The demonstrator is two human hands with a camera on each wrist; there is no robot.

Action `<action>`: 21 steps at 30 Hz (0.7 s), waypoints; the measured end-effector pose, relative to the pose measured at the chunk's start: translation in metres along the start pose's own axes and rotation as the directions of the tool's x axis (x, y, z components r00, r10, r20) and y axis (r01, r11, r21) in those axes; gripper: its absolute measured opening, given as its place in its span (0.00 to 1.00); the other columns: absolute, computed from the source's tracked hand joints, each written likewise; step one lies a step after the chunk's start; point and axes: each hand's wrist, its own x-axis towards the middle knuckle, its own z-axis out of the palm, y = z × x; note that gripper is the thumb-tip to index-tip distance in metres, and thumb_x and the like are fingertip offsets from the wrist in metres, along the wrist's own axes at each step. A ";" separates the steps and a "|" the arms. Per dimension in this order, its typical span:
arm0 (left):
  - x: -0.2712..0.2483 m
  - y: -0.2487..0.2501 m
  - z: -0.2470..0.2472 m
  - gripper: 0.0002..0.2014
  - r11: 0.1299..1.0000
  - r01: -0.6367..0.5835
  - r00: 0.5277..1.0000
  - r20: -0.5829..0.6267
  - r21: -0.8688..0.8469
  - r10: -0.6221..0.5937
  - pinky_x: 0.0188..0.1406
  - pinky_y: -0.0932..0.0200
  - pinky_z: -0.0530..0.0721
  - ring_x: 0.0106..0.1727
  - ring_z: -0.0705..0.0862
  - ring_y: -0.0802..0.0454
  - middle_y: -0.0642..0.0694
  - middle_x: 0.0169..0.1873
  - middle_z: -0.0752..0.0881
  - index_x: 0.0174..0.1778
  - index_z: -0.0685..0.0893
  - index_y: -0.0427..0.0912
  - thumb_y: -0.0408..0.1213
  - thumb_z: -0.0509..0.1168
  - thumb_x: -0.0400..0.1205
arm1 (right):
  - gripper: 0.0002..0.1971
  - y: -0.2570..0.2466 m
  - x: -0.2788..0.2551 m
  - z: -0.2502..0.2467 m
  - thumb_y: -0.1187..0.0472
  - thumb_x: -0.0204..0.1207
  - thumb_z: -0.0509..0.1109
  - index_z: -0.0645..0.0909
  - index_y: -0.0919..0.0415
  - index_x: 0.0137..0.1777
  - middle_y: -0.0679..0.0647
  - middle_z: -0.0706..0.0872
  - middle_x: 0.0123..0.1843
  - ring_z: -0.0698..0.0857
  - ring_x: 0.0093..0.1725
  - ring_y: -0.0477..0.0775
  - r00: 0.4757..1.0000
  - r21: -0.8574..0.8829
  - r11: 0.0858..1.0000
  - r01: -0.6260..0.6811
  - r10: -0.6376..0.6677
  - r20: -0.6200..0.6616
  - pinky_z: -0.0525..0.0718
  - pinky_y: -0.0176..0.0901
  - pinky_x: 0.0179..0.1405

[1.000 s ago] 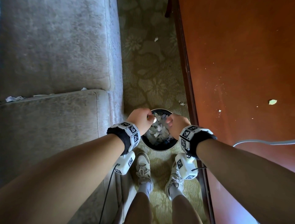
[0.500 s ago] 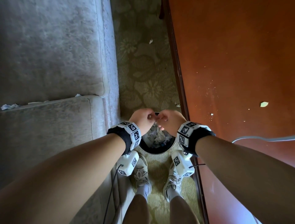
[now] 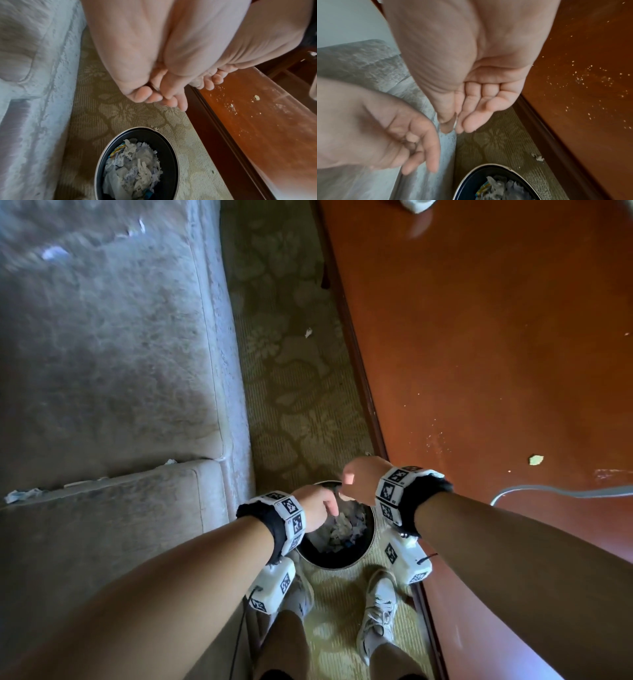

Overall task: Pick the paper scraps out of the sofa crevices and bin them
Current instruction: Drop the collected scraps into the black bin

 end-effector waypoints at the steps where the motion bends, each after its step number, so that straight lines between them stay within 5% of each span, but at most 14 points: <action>1: 0.002 -0.003 -0.004 0.16 1.000 0.004 0.999 -0.032 -0.023 -0.005 0.36 0.67 0.77 0.44 0.85 0.51 0.48 0.51 0.88 0.46 0.88 0.50 0.31 0.56 0.83 | 0.17 -0.001 0.000 -0.005 0.51 0.82 0.64 0.86 0.63 0.58 0.58 0.88 0.57 0.86 0.57 0.59 1.000 -0.006 1.000 -0.025 0.025 0.016 0.84 0.50 0.59; 7: 0.017 0.003 -0.096 0.02 0.997 -0.054 0.980 -0.192 -0.050 0.043 0.30 0.69 0.76 0.34 0.83 0.59 0.53 0.38 0.89 0.43 0.86 0.47 0.38 0.70 0.76 | 0.17 -0.017 0.005 -0.069 0.50 0.81 0.65 0.86 0.59 0.62 0.56 0.87 0.63 0.85 0.61 0.57 0.982 0.145 0.979 -0.143 0.158 -0.102 0.84 0.51 0.63; 11: 0.035 0.026 -0.157 0.04 0.996 -0.079 0.963 -0.263 -0.040 0.066 0.21 0.71 0.71 0.24 0.81 0.68 0.57 0.25 0.85 0.39 0.84 0.49 0.42 0.69 0.78 | 0.10 -0.010 0.004 -0.108 0.52 0.79 0.69 0.87 0.52 0.55 0.50 0.89 0.50 0.87 0.48 0.52 0.924 0.447 0.879 -0.166 0.296 -0.240 0.89 0.49 0.52; 15: 0.051 0.070 -0.200 0.07 0.990 -0.108 0.948 -0.310 -0.096 0.073 0.24 0.69 0.75 0.31 0.86 0.65 0.55 0.31 0.89 0.38 0.87 0.46 0.37 0.64 0.79 | 0.05 0.012 0.003 -0.151 0.51 0.78 0.69 0.86 0.48 0.45 0.48 0.88 0.44 0.86 0.41 0.50 0.884 0.506 0.844 -0.179 0.363 -0.294 0.84 0.40 0.35; 21: 0.073 0.130 -0.254 0.05 0.990 -0.135 0.897 -0.421 0.036 0.137 0.36 0.64 0.77 0.39 0.85 0.53 0.52 0.34 0.88 0.36 0.88 0.45 0.42 0.71 0.76 | 0.06 0.046 -0.007 -0.213 0.53 0.76 0.71 0.89 0.51 0.44 0.47 0.89 0.43 0.86 0.42 0.50 0.857 0.610 0.781 -0.137 0.402 -0.322 0.81 0.37 0.39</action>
